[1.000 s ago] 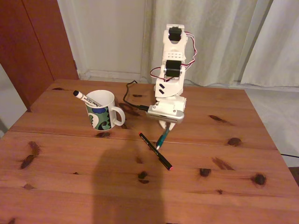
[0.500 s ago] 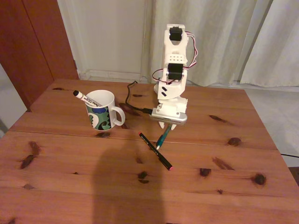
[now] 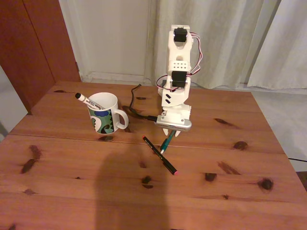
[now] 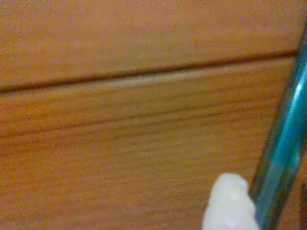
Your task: Clean up the desk and place the pens and markers into the cup
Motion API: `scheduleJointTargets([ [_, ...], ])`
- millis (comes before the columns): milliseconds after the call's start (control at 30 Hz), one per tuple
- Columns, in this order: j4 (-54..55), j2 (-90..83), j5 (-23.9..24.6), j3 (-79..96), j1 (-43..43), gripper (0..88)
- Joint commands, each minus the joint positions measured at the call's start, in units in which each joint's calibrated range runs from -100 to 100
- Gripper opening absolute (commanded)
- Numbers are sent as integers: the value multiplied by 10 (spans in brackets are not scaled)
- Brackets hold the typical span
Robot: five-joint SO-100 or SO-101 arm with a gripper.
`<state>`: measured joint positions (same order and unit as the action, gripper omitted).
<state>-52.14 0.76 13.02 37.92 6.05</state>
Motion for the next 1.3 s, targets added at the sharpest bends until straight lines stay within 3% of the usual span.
scheduleJointTargets([
  [0,8,-8,-5,-2,-1,127],
  [1267,9,-2,-18,1,-5,123],
])
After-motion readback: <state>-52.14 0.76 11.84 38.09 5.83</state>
